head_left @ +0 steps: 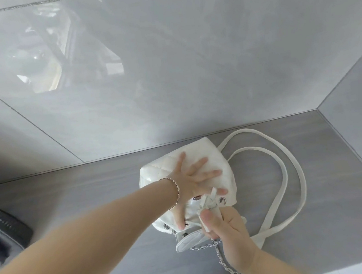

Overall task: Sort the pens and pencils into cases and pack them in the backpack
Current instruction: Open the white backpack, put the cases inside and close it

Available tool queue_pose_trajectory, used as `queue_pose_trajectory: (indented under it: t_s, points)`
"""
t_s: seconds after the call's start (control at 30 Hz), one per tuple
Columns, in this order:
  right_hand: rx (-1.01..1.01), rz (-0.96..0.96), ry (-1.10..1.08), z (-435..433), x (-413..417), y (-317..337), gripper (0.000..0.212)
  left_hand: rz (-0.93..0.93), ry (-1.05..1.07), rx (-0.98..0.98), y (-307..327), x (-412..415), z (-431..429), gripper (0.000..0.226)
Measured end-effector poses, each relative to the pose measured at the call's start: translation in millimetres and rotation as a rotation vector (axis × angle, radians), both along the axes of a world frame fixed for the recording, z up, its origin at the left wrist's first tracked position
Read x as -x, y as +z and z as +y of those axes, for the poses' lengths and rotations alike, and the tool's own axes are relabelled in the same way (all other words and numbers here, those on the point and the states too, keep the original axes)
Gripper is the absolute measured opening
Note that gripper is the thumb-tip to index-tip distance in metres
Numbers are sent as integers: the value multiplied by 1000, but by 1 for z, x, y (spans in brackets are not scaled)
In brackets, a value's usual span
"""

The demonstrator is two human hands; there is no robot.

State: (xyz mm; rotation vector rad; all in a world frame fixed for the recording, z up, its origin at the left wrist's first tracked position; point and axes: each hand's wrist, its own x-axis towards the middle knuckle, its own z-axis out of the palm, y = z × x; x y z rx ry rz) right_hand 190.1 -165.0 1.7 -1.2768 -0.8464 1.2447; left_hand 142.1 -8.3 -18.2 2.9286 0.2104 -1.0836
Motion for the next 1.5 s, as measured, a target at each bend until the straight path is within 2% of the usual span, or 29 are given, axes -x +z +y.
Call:
queue_pose_trajectory:
  t_s: [0.13,0.2,0.23,0.27,0.3,0.37,0.4,0.43,0.47,0.53,0.6,0.8,0.93,0.97,1.03,1.07,1.17,1.23,1.27,1.3,1.33,1.43,1.5]
  points:
    - [-11,-66,82,5,-2,4,44,-75,4,-38,-8,6,2,122]
    - [29,-65,65,8,-6,4,54,-144,67,-23,-7,19,1,118]
    - [39,-54,45,10,-10,4,66,-191,155,10,-5,27,0,113]
    - [44,-52,30,12,-13,4,78,-251,286,94,1,34,-2,101]
    - [50,-50,7,14,-15,4,79,-349,463,254,10,39,-3,77]
    - [59,-58,-6,17,-15,5,56,-581,889,659,34,44,-4,22]
    - [61,-70,0,18,-14,4,45,-670,1044,799,47,44,-6,16]
    - [66,-81,7,19,-13,4,36,-706,1080,853,59,43,-9,22]
    - [65,-98,19,20,-12,3,30,-689,1037,835,68,43,-13,31]
    - [47,-138,58,21,-12,3,25,-606,841,629,74,42,-24,45]
    - [40,-184,96,21,-16,2,26,-600,728,435,73,41,-30,42]
    - [36,-261,180,15,-23,4,15,-613,646,589,79,38,-32,13]
    - [-61,-409,234,19,-29,16,19,-712,625,668,90,37,-34,27]
    - [-98,-447,244,21,-31,16,23,-705,605,654,93,36,-33,23]
    - [-151,-577,241,26,-36,7,45,-709,559,611,98,35,-31,11]
    - [-147,-649,245,28,-39,-2,52,-721,540,587,99,34,-31,12]
    - [-2,-852,330,32,-45,-22,68,-707,542,555,96,32,-31,11]
    - [131,-925,363,31,-45,-28,94,-730,626,575,91,31,-29,9]
    - [170,-946,381,32,-45,-29,104,-771,713,607,88,32,-26,16]
    - [178,-940,395,33,-45,-25,105,-814,800,645,85,34,-23,24]
    - [172,-911,392,34,-45,-19,93,-847,857,679,83,36,-20,29]
    - [75,-652,253,40,-46,2,28,-865,889,722,84,40,-18,31]
    - [45,-626,271,42,-48,12,22,-838,907,751,84,42,-21,29]
